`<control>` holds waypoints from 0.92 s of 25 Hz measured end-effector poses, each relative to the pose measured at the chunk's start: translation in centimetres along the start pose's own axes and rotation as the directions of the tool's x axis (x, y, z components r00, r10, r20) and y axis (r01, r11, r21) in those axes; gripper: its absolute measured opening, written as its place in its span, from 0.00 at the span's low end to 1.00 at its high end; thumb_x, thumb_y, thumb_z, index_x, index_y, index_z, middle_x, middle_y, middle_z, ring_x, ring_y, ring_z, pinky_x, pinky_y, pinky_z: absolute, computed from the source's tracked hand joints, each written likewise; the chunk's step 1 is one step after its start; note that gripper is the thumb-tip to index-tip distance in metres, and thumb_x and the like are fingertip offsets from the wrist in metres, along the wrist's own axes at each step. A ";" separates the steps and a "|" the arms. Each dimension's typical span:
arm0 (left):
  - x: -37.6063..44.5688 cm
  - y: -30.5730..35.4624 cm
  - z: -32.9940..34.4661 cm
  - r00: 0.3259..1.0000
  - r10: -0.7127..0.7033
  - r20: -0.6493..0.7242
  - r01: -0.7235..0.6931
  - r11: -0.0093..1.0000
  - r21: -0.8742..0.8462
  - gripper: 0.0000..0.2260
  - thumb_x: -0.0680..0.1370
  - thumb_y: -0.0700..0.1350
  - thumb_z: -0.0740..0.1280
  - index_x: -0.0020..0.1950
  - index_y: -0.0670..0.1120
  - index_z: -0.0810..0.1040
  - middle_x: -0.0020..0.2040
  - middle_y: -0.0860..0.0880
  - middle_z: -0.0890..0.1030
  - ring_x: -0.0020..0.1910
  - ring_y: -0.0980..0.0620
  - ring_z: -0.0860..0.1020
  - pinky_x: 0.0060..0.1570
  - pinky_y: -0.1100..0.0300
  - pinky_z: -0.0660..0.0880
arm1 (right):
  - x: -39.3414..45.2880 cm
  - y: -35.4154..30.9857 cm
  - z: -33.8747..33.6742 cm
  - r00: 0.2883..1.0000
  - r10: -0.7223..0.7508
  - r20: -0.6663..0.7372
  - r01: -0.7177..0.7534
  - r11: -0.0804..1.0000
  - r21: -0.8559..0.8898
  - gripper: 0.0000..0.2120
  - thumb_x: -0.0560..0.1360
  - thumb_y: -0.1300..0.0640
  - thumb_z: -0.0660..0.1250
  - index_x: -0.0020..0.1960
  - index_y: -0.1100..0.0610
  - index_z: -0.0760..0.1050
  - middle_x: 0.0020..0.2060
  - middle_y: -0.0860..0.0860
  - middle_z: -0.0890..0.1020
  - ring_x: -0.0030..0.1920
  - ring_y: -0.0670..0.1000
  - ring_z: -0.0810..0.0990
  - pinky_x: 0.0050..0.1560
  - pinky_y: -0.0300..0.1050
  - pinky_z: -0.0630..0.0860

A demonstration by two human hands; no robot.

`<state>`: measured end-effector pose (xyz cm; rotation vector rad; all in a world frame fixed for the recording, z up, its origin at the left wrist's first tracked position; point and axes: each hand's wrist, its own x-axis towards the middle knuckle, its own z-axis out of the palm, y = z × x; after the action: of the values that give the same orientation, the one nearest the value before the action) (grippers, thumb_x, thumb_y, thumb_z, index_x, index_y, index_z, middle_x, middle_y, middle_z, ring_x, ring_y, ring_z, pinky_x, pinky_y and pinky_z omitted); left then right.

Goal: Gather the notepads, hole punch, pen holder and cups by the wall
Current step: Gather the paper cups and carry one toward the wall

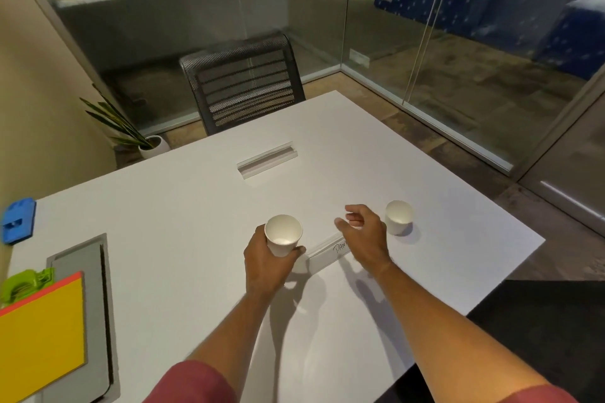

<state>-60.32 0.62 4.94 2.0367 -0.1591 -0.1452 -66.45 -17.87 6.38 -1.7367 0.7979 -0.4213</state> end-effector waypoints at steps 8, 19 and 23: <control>-2.3 3.5 -3.0 0.998 0.059 -0.021 -0.059 0.998 -0.019 0.22 0.65 0.48 0.77 0.55 0.55 0.73 0.48 0.60 0.79 0.48 0.59 0.79 0.40 0.68 0.72 | -6.1 -4.5 4.0 0.907 -0.154 0.393 0.153 0.988 0.033 0.27 0.70 0.53 0.75 0.67 0.53 0.73 0.60 0.47 0.79 0.62 0.47 0.75 0.52 0.33 0.72; -6.2 6.4 -5.7 0.970 0.240 0.042 -0.244 0.960 0.141 0.22 0.67 0.53 0.71 0.60 0.52 0.74 0.55 0.53 0.79 0.55 0.51 0.77 0.50 0.58 0.76 | -10.3 -7.7 2.6 0.934 -0.226 0.277 0.210 0.974 0.087 0.29 0.63 0.46 0.80 0.61 0.48 0.72 0.51 0.42 0.80 0.52 0.44 0.79 0.46 0.33 0.75; -6.3 6.3 -5.6 0.978 0.187 0.096 -0.210 0.873 0.440 0.40 0.67 0.65 0.65 0.75 0.50 0.62 0.74 0.48 0.68 0.72 0.46 0.67 0.67 0.45 0.69 | -10.4 -7.7 1.0 0.939 -0.223 0.263 0.215 0.975 0.059 0.30 0.63 0.45 0.79 0.61 0.49 0.72 0.51 0.43 0.79 0.53 0.46 0.78 0.46 0.34 0.74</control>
<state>-65.87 3.81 13.29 2.4622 -0.4703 -0.0304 -70.90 -8.75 14.56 -1.8149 0.4032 -0.3346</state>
